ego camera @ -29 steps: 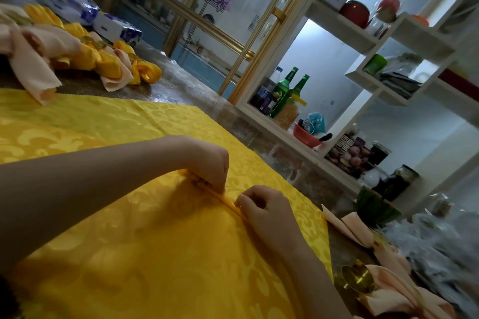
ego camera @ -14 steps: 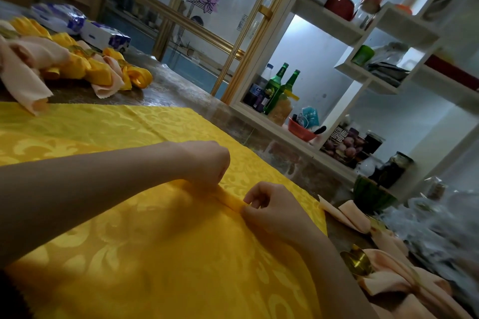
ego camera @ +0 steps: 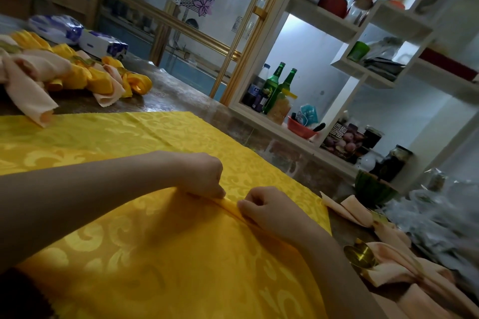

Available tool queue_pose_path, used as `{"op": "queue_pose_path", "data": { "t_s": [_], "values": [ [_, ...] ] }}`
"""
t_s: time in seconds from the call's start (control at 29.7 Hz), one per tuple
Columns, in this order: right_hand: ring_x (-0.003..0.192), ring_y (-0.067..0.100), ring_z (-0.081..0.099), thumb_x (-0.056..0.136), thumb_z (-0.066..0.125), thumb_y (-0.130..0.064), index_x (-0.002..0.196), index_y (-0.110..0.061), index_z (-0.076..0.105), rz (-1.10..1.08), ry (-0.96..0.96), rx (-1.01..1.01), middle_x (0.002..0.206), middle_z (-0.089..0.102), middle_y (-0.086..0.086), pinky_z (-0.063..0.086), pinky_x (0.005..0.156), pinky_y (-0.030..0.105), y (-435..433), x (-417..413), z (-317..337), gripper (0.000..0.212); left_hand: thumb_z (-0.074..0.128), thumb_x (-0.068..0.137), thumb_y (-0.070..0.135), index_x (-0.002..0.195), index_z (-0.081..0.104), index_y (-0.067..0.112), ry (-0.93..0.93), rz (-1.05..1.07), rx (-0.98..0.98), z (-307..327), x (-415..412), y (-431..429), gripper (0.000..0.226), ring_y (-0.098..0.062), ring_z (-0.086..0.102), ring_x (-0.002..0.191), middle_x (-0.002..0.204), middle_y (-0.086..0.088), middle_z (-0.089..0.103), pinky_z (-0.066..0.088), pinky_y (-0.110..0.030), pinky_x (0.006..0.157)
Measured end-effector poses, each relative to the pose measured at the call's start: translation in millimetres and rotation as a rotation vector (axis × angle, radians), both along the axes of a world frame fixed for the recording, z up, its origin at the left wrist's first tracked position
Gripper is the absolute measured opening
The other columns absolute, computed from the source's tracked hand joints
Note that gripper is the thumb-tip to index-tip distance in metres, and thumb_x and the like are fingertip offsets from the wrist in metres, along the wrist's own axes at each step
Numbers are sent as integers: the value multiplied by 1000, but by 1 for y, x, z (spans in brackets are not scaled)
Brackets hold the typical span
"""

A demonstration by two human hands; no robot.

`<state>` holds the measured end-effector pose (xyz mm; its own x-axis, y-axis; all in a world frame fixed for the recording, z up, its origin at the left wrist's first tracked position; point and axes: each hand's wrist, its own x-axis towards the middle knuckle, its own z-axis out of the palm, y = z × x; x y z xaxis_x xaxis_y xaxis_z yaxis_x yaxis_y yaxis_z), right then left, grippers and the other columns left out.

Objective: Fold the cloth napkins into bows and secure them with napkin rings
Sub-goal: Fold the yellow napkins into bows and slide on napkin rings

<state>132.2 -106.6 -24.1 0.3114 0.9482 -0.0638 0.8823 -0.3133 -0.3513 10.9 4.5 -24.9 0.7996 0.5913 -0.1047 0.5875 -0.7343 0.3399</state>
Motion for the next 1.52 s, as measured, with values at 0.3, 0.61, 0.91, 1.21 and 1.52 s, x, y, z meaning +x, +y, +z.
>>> {"op": "queue_pose_path", "data": {
  "t_s": [0.3, 0.61, 0.91, 1.21, 1.52],
  "values": [
    [61, 1, 47, 87, 66, -26, 99, -22, 66, -36, 113, -52, 73, 51, -8, 39, 58, 15, -6, 5, 9, 13, 61, 90, 30, 112, 62, 16, -81, -20, -18, -2, -5, 5, 26, -12, 47, 84, 93, 3, 51, 37, -19, 59],
    [71, 6, 53, 80, 66, -15, 89, -21, 62, -27, 13, 9, 83, 58, -5, 48, 66, 24, -6, 2, 7, 11, 60, 88, 17, 108, 63, 14, -61, -84, 118, 4, -7, 5, 20, -12, 48, 88, 101, 1, 57, 40, -21, 68],
    [77, 6, 51, 83, 60, -15, 82, -26, 55, 62, -240, 127, 86, 54, -9, 45, 67, 20, 0, 4, -3, 12, 55, 88, 10, 107, 59, 17, -122, -131, 293, -8, -10, 5, 20, -13, 46, 92, 103, 3, 49, 40, -19, 67],
    [74, 2, 58, 89, 63, -22, 79, -25, 66, 16, -13, 35, 81, 63, -11, 46, 64, 14, -4, 8, 6, 11, 62, 89, 25, 105, 67, 12, -166, -61, 3, -1, -15, 12, 21, -13, 53, 85, 101, -1, 63, 46, -24, 75],
    [68, 3, 53, 85, 67, -24, 97, -25, 65, -29, 59, 1, 79, 59, -6, 44, 61, 18, -5, 7, 5, 13, 63, 88, 28, 110, 65, 16, -157, -35, 1, -2, -11, 9, 25, -6, 43, 70, 79, 11, 43, 38, -16, 60]
  ]
}}
